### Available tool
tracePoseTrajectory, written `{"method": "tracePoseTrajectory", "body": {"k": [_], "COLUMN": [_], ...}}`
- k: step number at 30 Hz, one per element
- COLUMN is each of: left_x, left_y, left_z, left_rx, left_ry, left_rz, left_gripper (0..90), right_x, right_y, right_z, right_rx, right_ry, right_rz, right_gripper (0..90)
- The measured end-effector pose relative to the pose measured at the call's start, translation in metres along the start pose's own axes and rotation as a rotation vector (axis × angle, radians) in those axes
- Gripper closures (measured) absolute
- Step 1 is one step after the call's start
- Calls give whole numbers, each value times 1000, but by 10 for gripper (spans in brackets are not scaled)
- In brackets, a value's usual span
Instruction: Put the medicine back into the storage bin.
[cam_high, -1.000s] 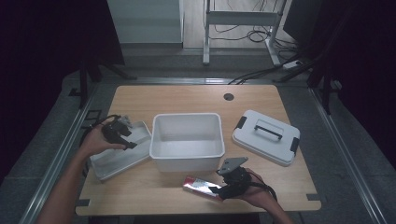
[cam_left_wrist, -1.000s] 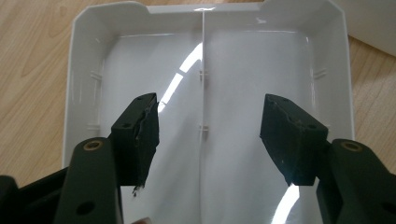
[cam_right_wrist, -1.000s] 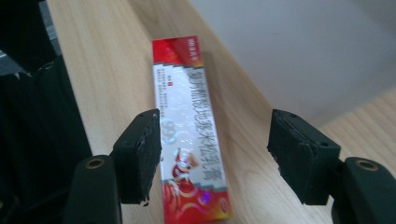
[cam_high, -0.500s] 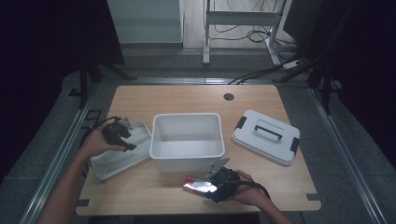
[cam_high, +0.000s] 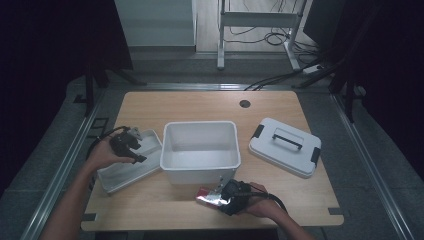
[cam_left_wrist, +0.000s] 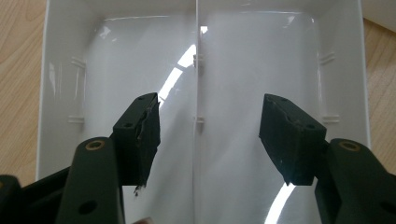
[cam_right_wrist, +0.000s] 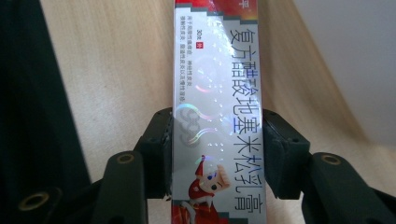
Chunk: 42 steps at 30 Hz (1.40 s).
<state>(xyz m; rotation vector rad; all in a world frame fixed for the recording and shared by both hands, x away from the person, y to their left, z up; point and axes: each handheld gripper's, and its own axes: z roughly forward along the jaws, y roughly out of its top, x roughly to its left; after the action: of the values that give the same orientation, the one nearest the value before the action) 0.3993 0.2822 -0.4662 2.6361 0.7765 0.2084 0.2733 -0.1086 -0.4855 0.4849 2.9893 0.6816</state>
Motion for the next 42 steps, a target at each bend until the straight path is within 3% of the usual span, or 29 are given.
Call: {"method": "tracePoseTrajectory", "body": {"k": [1,6,13,17,24,30,42], "left_x": [0,1,0,0,1,1,1], "left_y": [0,-2,-2,-2,-2,-3,-3], "left_z": [-1,-3,-6,-7,-8,-8,-10], "left_rx": [-4,-7,-6,-9,-1,3,8], "left_ry": [2,5,5,4,5,4,6], "left_rz": [-1,-12,-5,-13,-7,-5,-4], "left_gripper": [388,392,392,392,393,393,394], "right_x": [0,5,14,12,-8,-31,-63], "right_y": [0,4,13,23,48,70,91], "right_z": [-1,-23,-71,-100,-136,-143,-133], "right_rx": [-12,-60,-166,-215,-252,-250,-238], "right_ry": [-11,58,80,67,8,-25,-78], "right_rz": [-3,-65,-133,-165,-199,-198,-174], "right_gripper": [512,514,514,514,515,514,514]}}
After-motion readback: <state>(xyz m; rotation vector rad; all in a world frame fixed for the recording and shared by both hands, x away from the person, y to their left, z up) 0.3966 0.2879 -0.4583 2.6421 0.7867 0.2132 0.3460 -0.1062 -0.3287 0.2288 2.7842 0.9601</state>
